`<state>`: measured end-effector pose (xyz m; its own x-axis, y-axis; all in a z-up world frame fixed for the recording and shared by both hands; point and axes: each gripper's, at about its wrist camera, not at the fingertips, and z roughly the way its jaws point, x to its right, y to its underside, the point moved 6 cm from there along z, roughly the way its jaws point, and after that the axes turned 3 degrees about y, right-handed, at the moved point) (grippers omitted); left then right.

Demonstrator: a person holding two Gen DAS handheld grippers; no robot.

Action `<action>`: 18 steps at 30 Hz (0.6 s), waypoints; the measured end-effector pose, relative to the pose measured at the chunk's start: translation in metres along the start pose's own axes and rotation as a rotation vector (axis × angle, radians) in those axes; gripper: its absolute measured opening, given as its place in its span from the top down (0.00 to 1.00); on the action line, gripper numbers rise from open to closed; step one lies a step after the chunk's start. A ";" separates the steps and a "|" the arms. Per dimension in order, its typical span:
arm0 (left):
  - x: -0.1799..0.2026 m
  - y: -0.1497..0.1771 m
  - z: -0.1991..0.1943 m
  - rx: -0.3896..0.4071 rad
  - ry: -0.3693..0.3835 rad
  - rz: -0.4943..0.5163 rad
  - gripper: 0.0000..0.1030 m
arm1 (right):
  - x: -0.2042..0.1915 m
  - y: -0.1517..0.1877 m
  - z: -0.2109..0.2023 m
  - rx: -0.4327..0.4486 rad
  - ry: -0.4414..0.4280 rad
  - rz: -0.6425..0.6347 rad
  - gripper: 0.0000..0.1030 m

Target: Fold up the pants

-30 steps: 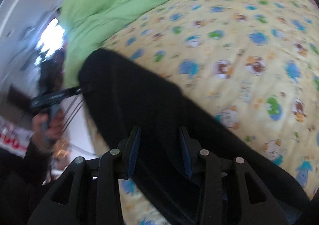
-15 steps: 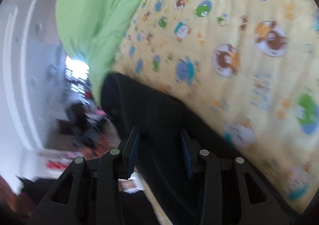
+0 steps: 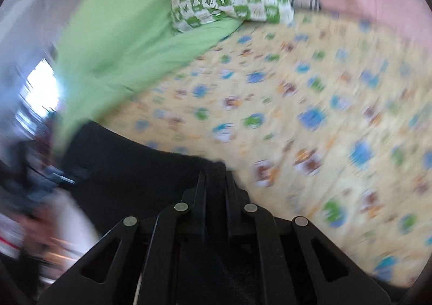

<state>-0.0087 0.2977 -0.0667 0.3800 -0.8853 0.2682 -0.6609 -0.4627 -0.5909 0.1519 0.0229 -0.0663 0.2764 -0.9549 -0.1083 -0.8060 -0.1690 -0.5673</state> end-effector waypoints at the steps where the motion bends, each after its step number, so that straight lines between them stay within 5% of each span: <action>1: -0.005 0.004 0.009 -0.023 0.004 -0.005 0.78 | 0.000 0.004 0.005 -0.008 0.037 -0.027 0.89; 4: -0.016 0.004 0.006 -0.022 0.042 -0.032 0.69 | 0.015 0.020 0.024 -0.040 0.100 0.004 0.76; 7: -0.019 0.002 -0.007 -0.012 -0.009 0.004 0.57 | 0.038 0.023 0.008 -0.006 0.080 0.150 0.63; 11: -0.018 0.000 -0.026 0.014 -0.094 0.036 0.43 | 0.054 0.034 -0.027 0.057 0.084 0.273 0.61; 15: -0.017 -0.005 -0.052 0.077 -0.142 -0.001 0.42 | 0.067 0.060 -0.075 0.128 0.093 0.336 0.61; 18: -0.010 -0.011 -0.064 0.110 -0.102 -0.033 0.41 | 0.076 0.083 -0.107 0.165 0.118 0.375 0.61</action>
<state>-0.0470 0.3083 -0.0143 0.4677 -0.8576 0.2138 -0.5742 -0.4788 -0.6641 0.0504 -0.0901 -0.0346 -0.0895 -0.9658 -0.2434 -0.7419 0.2277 -0.6307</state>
